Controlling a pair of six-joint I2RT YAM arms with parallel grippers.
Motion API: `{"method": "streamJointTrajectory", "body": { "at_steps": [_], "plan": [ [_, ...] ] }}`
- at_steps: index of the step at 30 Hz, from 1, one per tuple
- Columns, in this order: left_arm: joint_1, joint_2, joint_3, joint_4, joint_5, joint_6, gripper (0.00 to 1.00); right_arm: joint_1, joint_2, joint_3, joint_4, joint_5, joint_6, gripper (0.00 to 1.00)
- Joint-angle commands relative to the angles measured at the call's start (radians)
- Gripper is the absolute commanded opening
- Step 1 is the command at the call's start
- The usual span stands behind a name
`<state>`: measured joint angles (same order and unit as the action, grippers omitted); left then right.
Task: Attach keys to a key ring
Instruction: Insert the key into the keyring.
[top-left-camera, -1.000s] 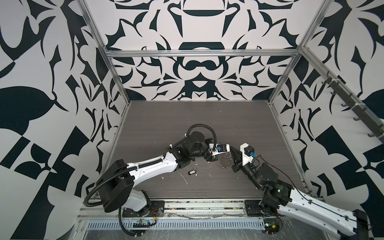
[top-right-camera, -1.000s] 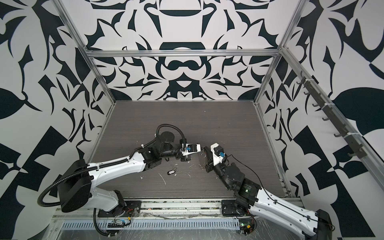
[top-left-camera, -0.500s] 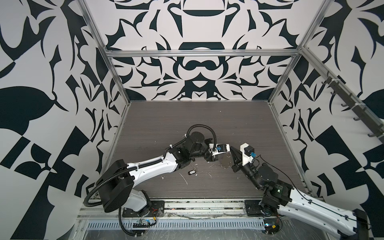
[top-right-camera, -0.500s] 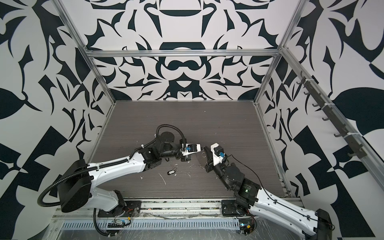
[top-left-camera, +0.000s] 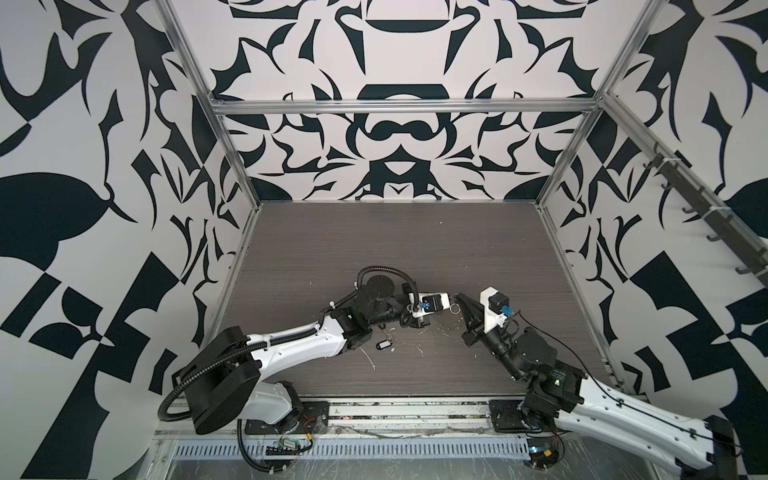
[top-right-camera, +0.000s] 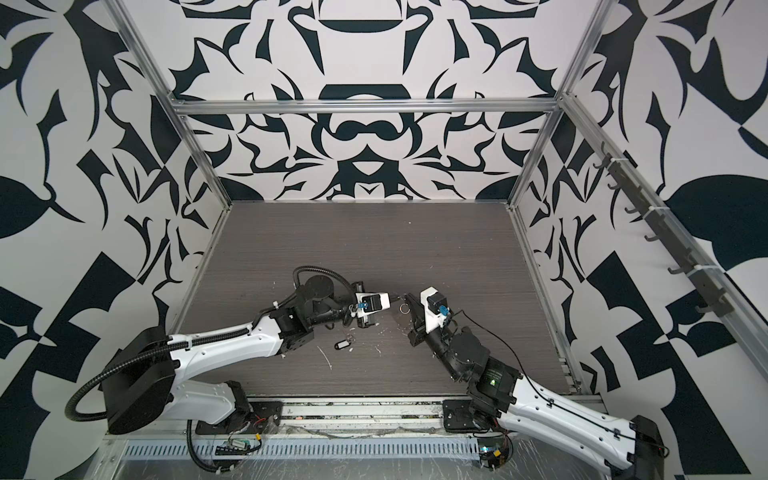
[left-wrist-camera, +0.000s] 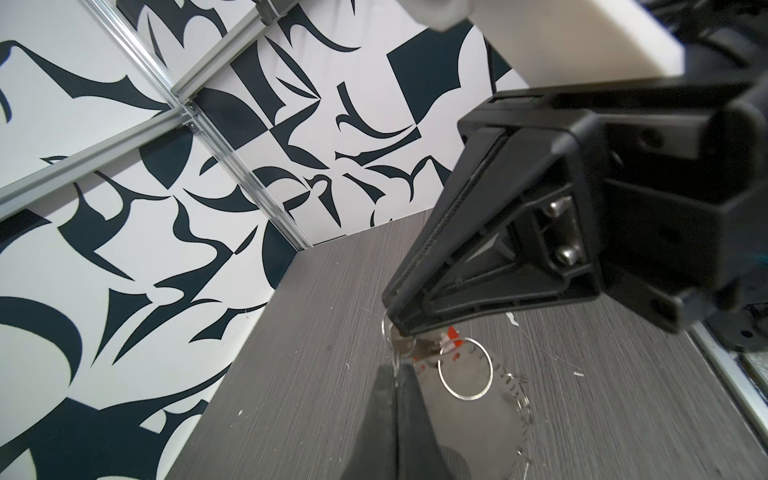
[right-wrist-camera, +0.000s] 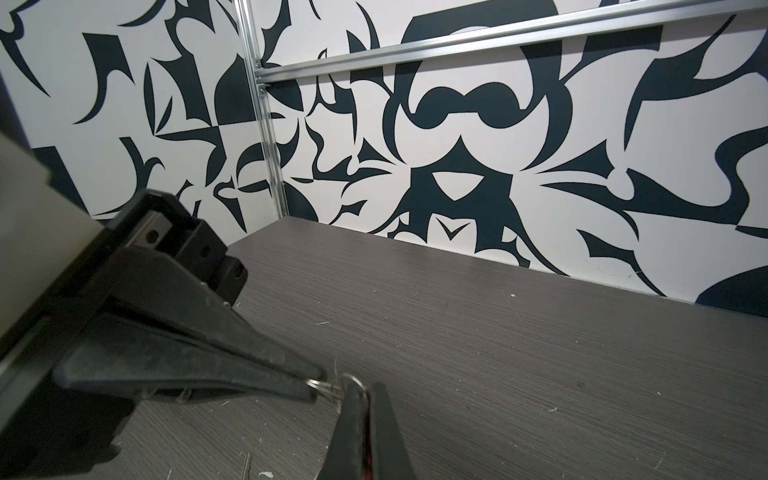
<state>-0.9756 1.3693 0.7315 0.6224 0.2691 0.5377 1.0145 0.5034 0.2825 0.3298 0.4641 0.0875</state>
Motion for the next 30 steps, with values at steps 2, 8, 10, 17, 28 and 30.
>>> {"method": "streamJointTrajectory", "body": {
  "at_steps": [2, 8, 10, 17, 28, 30],
  "plan": [
    [0.006, -0.039, -0.033, 0.102, -0.022, -0.013, 0.0, -0.016, -0.006, 0.001, 0.063, 0.108, 0.011, 0.0],
    [0.006, -0.045, -0.044, 0.131, -0.018, -0.028, 0.0, -0.016, 0.004, 0.001, 0.07, 0.086, 0.018, 0.0],
    [0.006, -0.045, -0.053, 0.151, -0.02, -0.03, 0.0, -0.015, 0.007, 0.007, 0.062, 0.082, 0.017, 0.0],
    [0.006, -0.048, -0.079, 0.217, -0.022, -0.048, 0.0, -0.015, 0.013, 0.01, 0.061, 0.114, 0.026, 0.0],
    [0.006, -0.029, -0.049, 0.157, -0.012, -0.026, 0.24, -0.016, -0.033, -0.005, 0.058, 0.084, 0.018, 0.0],
    [0.006, -0.024, -0.034, 0.125, -0.011, -0.019, 0.26, -0.016, -0.037, -0.005, 0.059, 0.072, 0.013, 0.0]
  ]
}}
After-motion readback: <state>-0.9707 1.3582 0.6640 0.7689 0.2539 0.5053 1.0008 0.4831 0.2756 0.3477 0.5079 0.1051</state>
